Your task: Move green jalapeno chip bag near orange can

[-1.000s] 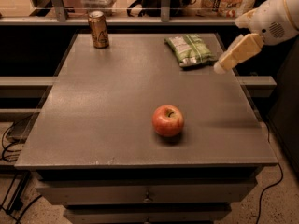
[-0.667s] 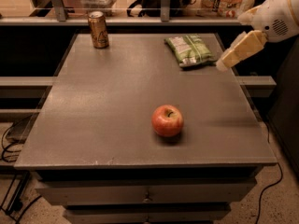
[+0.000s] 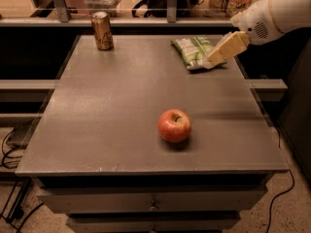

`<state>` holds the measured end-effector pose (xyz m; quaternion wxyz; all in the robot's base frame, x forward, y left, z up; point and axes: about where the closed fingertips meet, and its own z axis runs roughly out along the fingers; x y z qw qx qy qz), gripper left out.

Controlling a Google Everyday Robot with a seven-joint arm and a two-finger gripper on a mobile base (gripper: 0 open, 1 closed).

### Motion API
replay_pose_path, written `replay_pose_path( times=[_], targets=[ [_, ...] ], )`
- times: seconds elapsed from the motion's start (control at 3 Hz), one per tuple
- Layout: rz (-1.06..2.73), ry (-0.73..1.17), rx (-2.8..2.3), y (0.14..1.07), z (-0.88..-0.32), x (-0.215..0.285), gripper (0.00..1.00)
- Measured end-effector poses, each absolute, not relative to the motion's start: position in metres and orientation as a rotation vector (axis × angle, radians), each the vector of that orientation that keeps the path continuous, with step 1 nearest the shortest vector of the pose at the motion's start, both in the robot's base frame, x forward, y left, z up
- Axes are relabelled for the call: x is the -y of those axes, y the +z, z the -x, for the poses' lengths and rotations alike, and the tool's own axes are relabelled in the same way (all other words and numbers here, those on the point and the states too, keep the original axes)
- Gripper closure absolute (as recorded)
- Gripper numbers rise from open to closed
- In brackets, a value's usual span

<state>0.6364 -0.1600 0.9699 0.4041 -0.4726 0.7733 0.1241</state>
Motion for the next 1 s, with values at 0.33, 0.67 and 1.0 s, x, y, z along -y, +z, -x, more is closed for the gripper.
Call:
replay_pose_path(
  times=[0.33,0.67,1.0],
  targets=[
    [1.168,0.304,-1.955,0.963,-0.670,0.145,0.00],
    [1.128,0.289,-1.982,0.949,-0.713,0.139,0.00],
    [1.077,0.285,-2.026,0.932,-0.739,0.141,0.00]
  ],
)
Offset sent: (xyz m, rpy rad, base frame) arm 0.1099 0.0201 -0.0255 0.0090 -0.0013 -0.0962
